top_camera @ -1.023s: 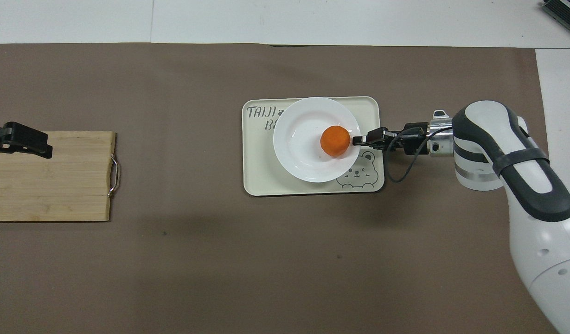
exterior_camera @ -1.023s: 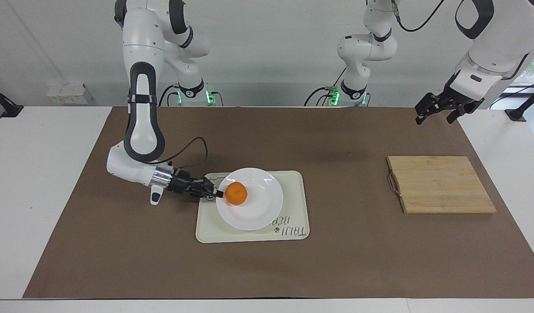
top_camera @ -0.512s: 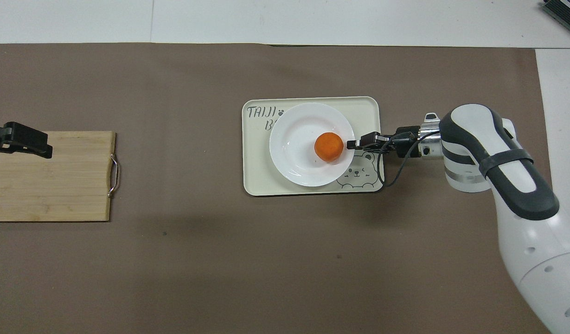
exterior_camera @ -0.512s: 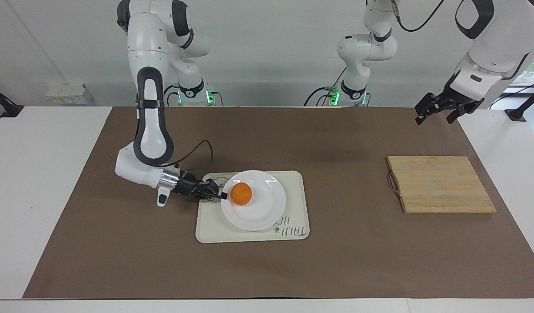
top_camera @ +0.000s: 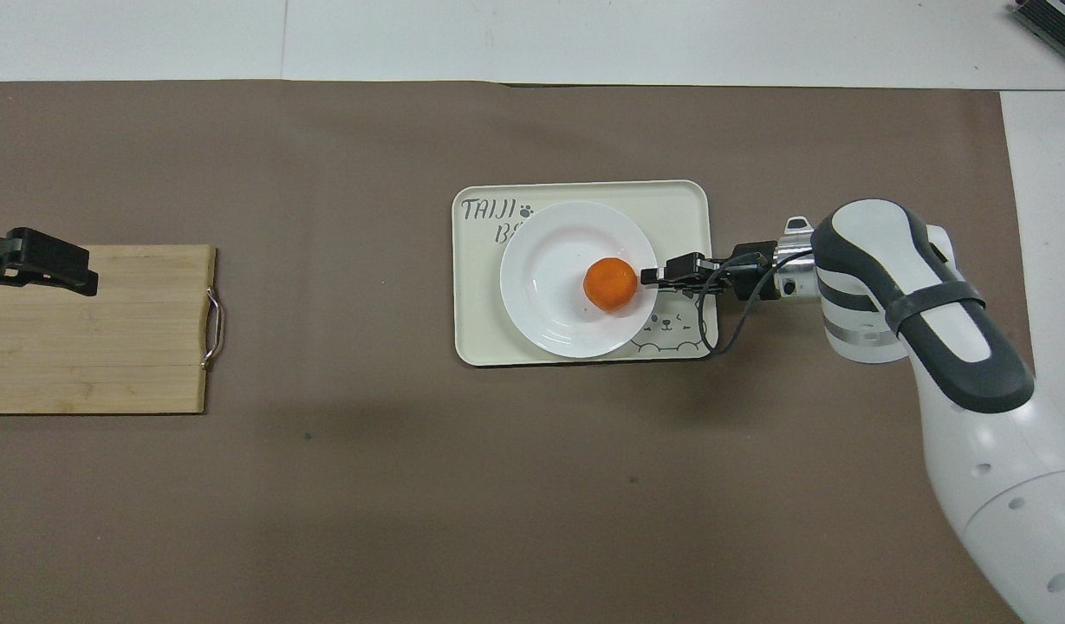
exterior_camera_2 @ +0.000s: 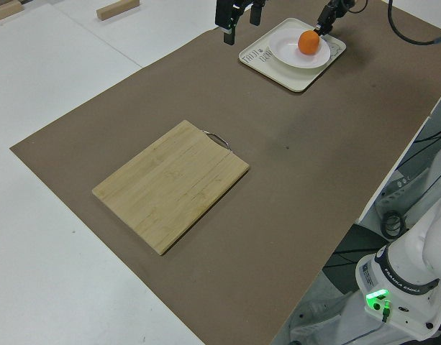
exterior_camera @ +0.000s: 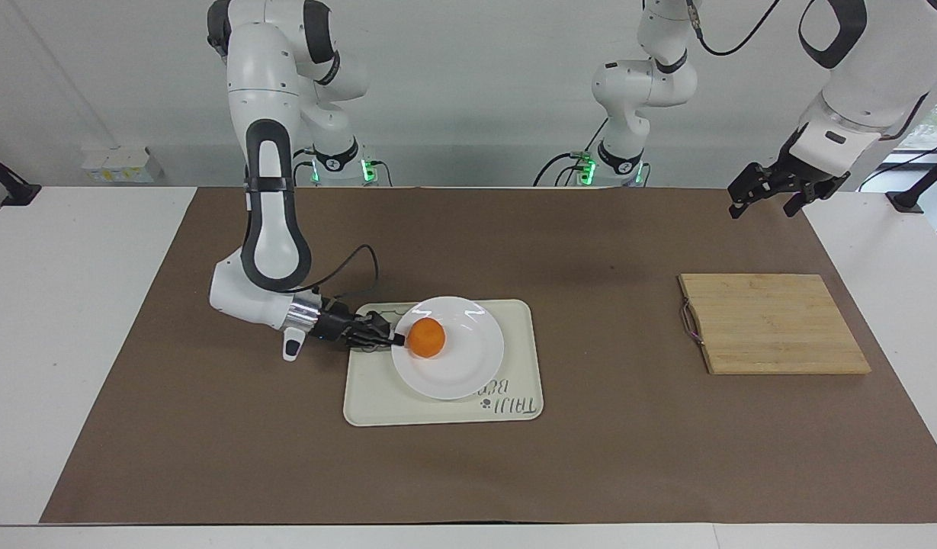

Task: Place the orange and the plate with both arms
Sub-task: 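Open the right gripper and release the plate rim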

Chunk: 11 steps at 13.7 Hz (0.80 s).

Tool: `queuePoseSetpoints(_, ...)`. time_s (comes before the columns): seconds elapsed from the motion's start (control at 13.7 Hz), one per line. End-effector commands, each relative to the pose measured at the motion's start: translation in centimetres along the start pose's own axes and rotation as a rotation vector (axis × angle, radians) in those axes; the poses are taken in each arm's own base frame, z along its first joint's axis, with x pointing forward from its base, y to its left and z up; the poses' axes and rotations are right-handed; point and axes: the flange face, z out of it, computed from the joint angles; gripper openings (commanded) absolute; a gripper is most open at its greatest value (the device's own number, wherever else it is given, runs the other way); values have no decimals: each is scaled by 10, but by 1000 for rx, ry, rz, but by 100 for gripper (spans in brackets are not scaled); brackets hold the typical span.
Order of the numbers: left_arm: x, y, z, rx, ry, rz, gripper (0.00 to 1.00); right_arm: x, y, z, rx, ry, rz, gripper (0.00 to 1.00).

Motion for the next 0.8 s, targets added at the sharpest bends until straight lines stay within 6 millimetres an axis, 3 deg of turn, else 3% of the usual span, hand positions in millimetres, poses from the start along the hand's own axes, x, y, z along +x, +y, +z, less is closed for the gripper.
queuePoseSetpoints(0.0,0,-2,-3,-5,-9,-12,100,3,-7,-9,-41,-1,-45,100)
queuePoseSetpoints(0.29,0,-2,-3,-5,-9,-12,100,14,-31,-42,-135,-7,-68,100)
queuePoseSetpoints(0.51,0,-2,-3,-5,-9,-12,100,17,-38,-69,-207,7,-72,100)
queuePoseSetpoints(0.73,0,-2,-3,-5,-9,-12,100,19,-69,-100,-384,1,-100,100)
